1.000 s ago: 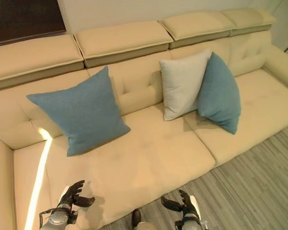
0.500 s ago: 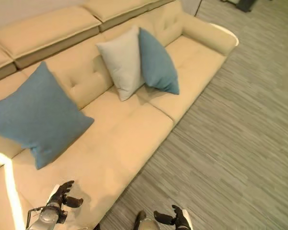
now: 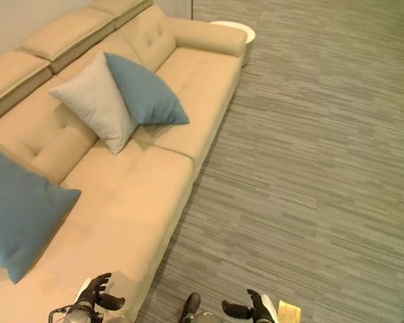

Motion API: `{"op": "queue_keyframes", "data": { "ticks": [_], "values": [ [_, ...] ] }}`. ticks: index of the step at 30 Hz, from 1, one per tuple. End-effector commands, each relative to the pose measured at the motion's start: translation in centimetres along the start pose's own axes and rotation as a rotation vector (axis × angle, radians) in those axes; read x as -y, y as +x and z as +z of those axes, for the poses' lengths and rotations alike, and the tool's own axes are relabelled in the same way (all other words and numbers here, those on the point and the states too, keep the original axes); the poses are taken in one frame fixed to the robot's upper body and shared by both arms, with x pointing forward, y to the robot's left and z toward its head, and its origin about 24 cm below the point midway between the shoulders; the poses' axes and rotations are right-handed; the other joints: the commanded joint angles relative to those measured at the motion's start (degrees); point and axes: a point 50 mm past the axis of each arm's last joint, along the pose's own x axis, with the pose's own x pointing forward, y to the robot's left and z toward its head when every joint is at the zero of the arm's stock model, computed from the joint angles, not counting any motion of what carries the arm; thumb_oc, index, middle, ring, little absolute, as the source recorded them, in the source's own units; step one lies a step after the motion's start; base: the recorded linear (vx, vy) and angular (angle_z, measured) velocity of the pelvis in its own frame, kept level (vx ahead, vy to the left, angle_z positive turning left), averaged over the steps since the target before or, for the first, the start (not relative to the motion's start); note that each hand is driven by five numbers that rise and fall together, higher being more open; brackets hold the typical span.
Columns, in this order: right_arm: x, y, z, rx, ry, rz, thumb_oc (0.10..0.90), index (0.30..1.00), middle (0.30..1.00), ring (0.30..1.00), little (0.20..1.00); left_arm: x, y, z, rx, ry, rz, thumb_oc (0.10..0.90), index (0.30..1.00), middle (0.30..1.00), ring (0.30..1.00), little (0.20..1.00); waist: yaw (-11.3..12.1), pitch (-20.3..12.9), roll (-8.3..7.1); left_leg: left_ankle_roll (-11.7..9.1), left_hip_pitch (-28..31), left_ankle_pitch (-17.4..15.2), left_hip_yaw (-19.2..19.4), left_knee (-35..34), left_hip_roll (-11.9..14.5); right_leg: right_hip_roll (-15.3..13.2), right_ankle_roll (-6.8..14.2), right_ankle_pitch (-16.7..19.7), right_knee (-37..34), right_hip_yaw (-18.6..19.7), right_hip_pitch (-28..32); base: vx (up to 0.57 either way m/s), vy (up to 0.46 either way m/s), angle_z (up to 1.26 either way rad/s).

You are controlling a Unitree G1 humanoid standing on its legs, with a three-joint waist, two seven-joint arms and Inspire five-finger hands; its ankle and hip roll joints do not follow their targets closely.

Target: Pick up all the scattered cushions and arrange them neatly on the sofa.

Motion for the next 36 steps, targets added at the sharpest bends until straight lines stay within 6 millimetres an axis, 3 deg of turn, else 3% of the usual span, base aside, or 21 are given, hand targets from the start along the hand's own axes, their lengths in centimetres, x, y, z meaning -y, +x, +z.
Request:
{"op": "queue_keyframes", "data": {
  "ticks": [1,4,6,16,23,26,30,36],
  "values": [
    [2.1,0.7,0.8,0.025,-0.014,-0.09,0.8,0.9,0.9,0.9,0.9,0.1,0.6,3.1,0.118,-0.02,0.018,0.8,0.9,0.9,0.9,0.9,1.86,2.06,-0.99,2.24,-6.68,1.49,-9.69,-3.56,-3.85,-4.64,12.02,-5.95,-1.38,3.86,7.47,0.03,-0.034,-1.31],
    [2.1,0.7,0.7,0.017,-0.004,-0.094,0.8,0.9,0.9,0.9,0.9,0.3,0.7,3.7,0.134,-0.018,0.015,0.8,0.9,0.9,0.9,0.9,1.52,2.03,-0.89,2.03,-7.03,2.42,-11.08,-5.32,-4.58,-4.5,12.41,-5.34,-1.79,4.72,6.98,0.01,-0.003,-0.95],
    [1.9,0.7,0.3,0.0,-0.003,-0.092,0.8,0.9,0.9,0.9,0.9,0.9,0.7,4.0,0.143,-0.014,-0.006,0.8,0.9,0.9,0.9,0.9,0.61,1.08,0.5,2.34,-3.99,3.21,-10.1,-10.66,-3.74,-3.54,12.92,-5.59,-2.22,5.05,6.79,0.03,0.01,-0.57],
    [1.1,0.5,-0.2,-0.028,0.035,-0.067,0.8,0.9,0.9,0.9,0.9,1.2,0.7,3.2,0.106,0.009,-0.021,0.8,0.9,0.9,0.9,0.9,-0.32,0.3,0.77,2.44,0.33,3.89,-8.33,-13.7,-4.25,-3.74,12.87,-5.12,-2.22,5.7,8.18,0.04,0.016,-0.14],
    [0.8,0.3,-0.6,-0.04,0.046,-0.059,0.8,0.9,0.9,0.9,0.9,1.4,0.5,2.2,0.07,0.013,-0.03,0.8,0.9,0.9,0.9,0.9,-0.39,0.16,0.99,2.26,0.74,3.2,-8.27,-12.07,-3.98,-3.21,12.36,-5.8,-2.22,6.2,8.91,0.01,-0.038,0.08],
    [0.9,0.3,-0.7,-0.039,0.052,-0.064,0.8,0.9,0.9,0.9,0.9,1.7,0.5,2.2,0.068,0.016,-0.046,0.8,0.9,0.9,0.9,0.9,-0.37,1.47,0.81,1.57,-2.76,3.64,-9.19,-3.97,-3.68,-2.97,11.51,-6.0,-2.22,6.94,9.41,-0.04,-0.076,-0.01],
    [1.1,0.4,-0.5,-0.038,0.056,-0.071,0.8,0.9,0.9,0.9,0.9,1.9,0.5,2.5,0.074,0.009,-0.052,0.8,0.9,0.9,0.9,0.9,-0.31,1.97,0.83,1.18,-4.61,4.39,-10.38,0.13,-3.86,-3.0,11.24,-5.78,-2.22,7.19,9.32,-0.03,-0.029,-0.14],
    [0.9,0.1,-1.2,-0.058,0.053,-0.071,0.8,0.9,0.9,0.9,0.9,2.4,0.5,2.8,0.085,0.02,-0.068,0.8,0.9,0.9,0.9,0.9,-0.72,1.18,0.89,1.78,-2.99,2.62,-8.93,-1.08,-3.78,-2.8,11.33,-5.67,-2.22,7.24,9.98,0.03,-0.012,-0.14]
  ]
}}
